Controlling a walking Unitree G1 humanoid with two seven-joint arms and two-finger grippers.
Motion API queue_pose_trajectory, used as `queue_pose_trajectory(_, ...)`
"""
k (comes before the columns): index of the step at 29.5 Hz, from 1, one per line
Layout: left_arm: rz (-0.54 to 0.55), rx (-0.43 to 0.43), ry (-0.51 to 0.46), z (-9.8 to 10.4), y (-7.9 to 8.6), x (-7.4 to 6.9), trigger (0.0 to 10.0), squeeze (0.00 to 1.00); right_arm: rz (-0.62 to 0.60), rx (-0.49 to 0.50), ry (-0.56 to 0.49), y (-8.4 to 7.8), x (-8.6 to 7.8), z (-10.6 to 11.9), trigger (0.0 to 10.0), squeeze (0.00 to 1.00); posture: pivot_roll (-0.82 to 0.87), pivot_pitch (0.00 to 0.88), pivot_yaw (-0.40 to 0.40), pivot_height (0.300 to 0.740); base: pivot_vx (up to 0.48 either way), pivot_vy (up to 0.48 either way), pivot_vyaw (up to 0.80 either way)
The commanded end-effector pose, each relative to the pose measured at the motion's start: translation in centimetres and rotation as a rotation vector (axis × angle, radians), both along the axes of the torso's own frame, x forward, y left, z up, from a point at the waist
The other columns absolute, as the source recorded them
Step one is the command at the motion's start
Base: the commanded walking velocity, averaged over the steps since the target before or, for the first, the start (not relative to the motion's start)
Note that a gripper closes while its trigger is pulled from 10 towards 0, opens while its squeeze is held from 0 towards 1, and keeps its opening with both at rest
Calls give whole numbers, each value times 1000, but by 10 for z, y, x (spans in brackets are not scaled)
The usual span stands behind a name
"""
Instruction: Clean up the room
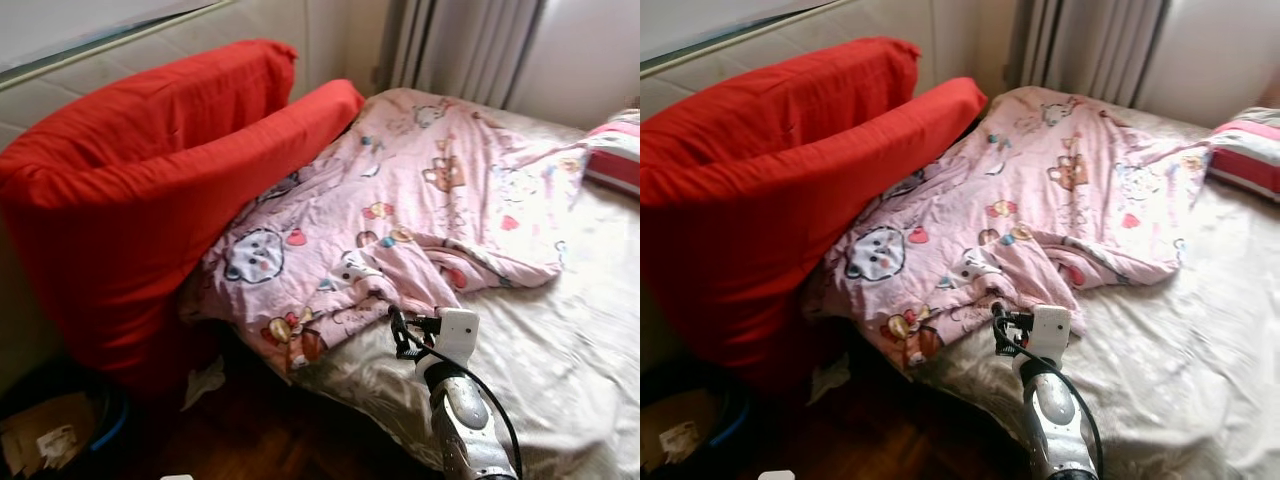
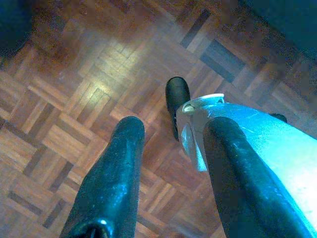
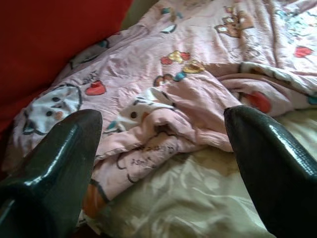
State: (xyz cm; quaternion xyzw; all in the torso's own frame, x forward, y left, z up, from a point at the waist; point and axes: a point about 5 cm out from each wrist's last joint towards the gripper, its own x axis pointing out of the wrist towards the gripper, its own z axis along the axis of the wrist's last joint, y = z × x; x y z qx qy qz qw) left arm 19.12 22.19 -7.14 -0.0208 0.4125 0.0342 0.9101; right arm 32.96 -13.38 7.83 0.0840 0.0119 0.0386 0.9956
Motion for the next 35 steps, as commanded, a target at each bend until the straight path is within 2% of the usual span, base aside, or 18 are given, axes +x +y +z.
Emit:
queue_pose_trajectory(1, 15, -4, 45, -6, 2, -12, 10000, 0, 4, 8, 31, 1, -2, -6, 10000, 0, 101, 226, 0, 740, 0, 0, -756)
queue_pose_trajectory(6, 18, -5, 44, -6, 2, -13, 10000, 0, 2, 6, 25, 2, -2, -5, 10000, 0, 102, 227, 0, 740, 0, 0, -703)
queue_pose_trajectory(19, 24, -8, 45, -7, 3, -15, 10000, 0, -4, 7, 8, 2, -2, -3, 10000, 0, 103, 227, 0, 740, 0, 0, 0)
queue_pose_trajectory(30, 25, -10, 41, -6, 2, -13, 10000, 0, 3, 5, 7, 2, -2, -3, 10000, 0, 102, 222, 0, 740, 271, 0, 0)
queue_pose_trajectory(35, 24, -10, 43, -6, 2, -13, 10000, 0, 7, 2, 9, 2, -2, -3, 10000, 0, 101, 215, -1, 740, 0, 0, 0)
